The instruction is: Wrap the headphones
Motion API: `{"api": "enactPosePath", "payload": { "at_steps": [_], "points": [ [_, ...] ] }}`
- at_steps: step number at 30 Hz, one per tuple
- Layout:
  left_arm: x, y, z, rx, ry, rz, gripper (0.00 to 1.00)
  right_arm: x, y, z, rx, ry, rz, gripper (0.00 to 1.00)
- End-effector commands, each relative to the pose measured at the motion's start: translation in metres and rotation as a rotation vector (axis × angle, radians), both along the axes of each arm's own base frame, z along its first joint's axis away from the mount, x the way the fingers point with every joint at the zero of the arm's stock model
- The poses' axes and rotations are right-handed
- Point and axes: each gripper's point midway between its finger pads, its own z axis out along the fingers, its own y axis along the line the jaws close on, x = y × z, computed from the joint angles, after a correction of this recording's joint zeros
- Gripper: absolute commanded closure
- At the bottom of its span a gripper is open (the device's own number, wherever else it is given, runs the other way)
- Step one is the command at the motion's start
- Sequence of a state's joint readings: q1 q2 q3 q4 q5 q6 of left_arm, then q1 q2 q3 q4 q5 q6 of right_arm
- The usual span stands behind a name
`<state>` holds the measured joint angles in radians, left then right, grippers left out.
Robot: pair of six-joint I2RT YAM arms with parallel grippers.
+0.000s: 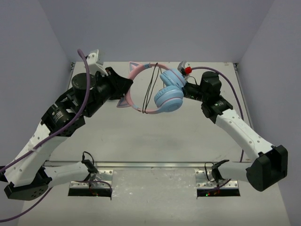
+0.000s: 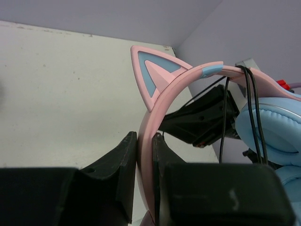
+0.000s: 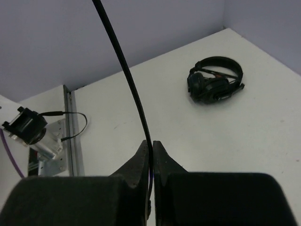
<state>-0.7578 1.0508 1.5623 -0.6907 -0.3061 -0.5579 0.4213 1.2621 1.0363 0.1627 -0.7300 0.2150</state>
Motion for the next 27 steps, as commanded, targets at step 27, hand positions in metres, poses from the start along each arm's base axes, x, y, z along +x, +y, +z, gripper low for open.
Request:
{"api": "enactPosePath", "payload": {
  "at_steps": [27],
  "points": [
    [0.014, 0.029, 0.051, -0.443, -0.356, 0.188, 1.0, -0.119, 0.03, 0.05, 0.59, 0.332, 0.167, 0.92]
  ]
}}
